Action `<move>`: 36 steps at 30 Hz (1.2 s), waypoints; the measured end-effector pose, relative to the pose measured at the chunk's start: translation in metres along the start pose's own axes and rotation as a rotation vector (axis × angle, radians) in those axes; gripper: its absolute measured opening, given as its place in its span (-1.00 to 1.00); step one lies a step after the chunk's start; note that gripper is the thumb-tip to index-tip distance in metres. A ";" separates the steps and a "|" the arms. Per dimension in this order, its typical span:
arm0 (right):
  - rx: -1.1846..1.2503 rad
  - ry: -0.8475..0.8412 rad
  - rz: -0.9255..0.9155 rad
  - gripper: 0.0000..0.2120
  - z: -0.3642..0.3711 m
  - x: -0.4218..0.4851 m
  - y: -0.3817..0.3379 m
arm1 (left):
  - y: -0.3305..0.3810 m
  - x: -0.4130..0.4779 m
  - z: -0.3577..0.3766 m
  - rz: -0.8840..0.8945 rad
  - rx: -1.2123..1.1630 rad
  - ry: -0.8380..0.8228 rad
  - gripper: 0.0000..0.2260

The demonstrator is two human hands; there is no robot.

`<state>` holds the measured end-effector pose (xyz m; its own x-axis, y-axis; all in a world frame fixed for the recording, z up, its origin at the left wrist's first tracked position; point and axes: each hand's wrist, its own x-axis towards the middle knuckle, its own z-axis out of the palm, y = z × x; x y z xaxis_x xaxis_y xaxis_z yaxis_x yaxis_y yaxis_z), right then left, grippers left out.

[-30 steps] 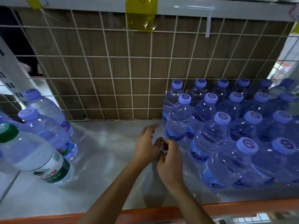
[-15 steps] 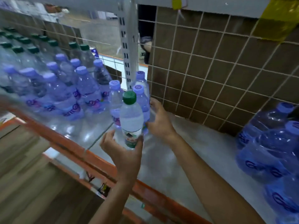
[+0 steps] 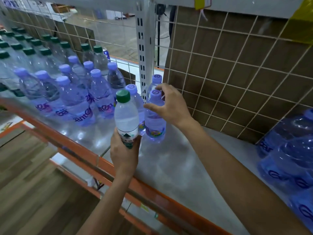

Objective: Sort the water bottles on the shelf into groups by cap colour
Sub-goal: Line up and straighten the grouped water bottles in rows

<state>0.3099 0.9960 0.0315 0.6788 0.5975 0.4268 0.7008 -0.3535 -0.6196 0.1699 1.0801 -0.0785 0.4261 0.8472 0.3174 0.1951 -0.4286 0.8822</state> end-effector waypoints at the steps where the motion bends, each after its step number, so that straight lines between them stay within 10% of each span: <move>1: -0.057 -0.010 0.002 -0.49 0.000 0.003 -0.002 | 0.003 -0.002 0.000 0.039 0.019 0.019 -0.41; 9: -0.180 -0.196 0.067 -0.72 -0.056 -0.005 -0.004 | 0.017 -0.033 0.011 0.681 -0.057 0.142 -0.59; 15: -0.302 -0.395 0.108 -0.74 -0.118 -0.039 -0.010 | 0.013 -0.057 0.065 0.249 -0.001 -0.570 -0.24; 21: -0.392 -0.479 0.276 -0.75 -0.184 -0.085 -0.008 | 0.049 -0.095 0.112 0.330 -0.157 -0.993 -0.36; 36: -0.621 -0.418 0.573 -0.72 -0.268 -0.177 0.010 | 0.108 -0.189 0.163 0.502 -0.263 -1.195 -0.33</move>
<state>0.2556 0.6934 0.1262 0.9070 0.3807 -0.1801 0.3575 -0.9220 -0.1487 0.2541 0.8225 -0.1003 0.9391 -0.2397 0.2461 -0.3294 -0.4244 0.8434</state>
